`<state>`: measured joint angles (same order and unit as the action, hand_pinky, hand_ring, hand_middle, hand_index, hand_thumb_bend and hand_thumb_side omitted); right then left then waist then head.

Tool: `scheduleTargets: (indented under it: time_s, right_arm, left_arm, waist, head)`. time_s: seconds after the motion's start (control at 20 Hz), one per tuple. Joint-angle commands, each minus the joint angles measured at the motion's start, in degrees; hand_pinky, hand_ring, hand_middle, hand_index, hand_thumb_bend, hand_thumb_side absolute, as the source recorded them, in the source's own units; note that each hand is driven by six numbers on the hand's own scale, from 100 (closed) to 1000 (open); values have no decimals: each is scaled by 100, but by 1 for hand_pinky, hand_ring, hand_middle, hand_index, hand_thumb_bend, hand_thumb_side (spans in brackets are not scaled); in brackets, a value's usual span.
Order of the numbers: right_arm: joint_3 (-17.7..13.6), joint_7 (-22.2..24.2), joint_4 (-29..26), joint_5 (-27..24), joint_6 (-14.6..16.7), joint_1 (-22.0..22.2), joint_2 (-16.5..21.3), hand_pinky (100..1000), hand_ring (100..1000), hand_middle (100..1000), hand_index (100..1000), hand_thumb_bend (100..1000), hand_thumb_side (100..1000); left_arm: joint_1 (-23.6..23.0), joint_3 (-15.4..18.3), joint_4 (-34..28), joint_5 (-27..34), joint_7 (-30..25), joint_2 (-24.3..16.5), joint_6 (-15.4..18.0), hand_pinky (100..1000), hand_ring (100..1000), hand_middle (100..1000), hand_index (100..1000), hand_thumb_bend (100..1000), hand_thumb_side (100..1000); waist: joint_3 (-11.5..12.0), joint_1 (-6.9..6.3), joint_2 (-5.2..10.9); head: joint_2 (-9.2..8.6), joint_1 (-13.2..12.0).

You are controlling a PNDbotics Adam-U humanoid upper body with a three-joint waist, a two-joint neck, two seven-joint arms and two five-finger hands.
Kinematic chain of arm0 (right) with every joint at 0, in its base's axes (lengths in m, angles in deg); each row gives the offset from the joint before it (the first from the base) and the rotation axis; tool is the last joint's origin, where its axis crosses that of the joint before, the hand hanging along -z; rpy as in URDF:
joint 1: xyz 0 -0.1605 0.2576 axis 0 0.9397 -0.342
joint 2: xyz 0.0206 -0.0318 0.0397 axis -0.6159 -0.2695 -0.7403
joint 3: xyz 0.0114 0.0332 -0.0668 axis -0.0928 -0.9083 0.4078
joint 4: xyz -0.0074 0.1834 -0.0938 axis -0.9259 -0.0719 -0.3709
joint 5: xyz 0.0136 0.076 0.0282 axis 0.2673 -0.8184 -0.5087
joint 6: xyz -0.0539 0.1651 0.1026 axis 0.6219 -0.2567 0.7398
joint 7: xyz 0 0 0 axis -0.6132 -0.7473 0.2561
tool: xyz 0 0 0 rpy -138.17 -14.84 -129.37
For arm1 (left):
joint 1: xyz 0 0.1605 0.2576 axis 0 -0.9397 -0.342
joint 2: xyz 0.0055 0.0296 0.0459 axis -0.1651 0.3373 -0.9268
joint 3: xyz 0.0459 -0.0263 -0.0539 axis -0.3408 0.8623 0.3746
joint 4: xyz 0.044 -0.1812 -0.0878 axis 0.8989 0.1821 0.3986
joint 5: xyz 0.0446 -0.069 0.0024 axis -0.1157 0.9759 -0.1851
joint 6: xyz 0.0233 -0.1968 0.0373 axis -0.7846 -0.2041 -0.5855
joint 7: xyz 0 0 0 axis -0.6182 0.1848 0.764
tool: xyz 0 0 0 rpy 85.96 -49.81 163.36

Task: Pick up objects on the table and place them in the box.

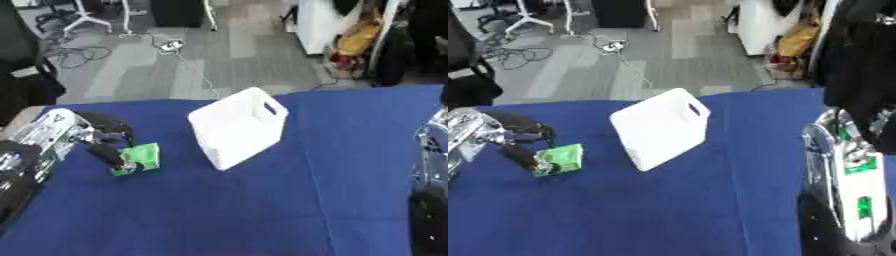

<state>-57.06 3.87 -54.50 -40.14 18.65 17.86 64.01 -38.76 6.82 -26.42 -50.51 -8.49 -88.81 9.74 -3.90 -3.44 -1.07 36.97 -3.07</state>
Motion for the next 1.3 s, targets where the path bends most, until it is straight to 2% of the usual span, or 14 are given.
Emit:
scheduleTargets:
  time_s: [0.05,0.6,1.0,1.3]
  right_arm:
    - [22,-16,-83,25,1,-122,-26,238,336,448,719,159,1000]
    - [25,-19,-83,77,11,-137,-76,239,336,447,713,161,1000]
    - [23,-27,-83,137,27,-131,-87,240,336,446,709,161,1000]
    - [21,-45,-83,148,25,-129,-91,240,336,443,705,160,1000]
  left_arm:
    - [202,136,173,-396,269,-23,40,851,913,999,887,309,961]
    - [510,456,1284,-1367,1080,518,18,872,926,1000,897,321,967]
    - [750,656,1893,-1958,1123,734,215,886,934,1000,903,319,964]
    - [751,746,2054,-1841,1033,774,341,868,923,1000,909,316,972]
  waist:
    - [-1,-8,55]
    - [-34,16,39]
    - [-25,22,43]
    - [-21,21,47]
  head:
    - [-15,-69]
    - [-40,-119]
    - [-27,-153]
    - [-10,-154]
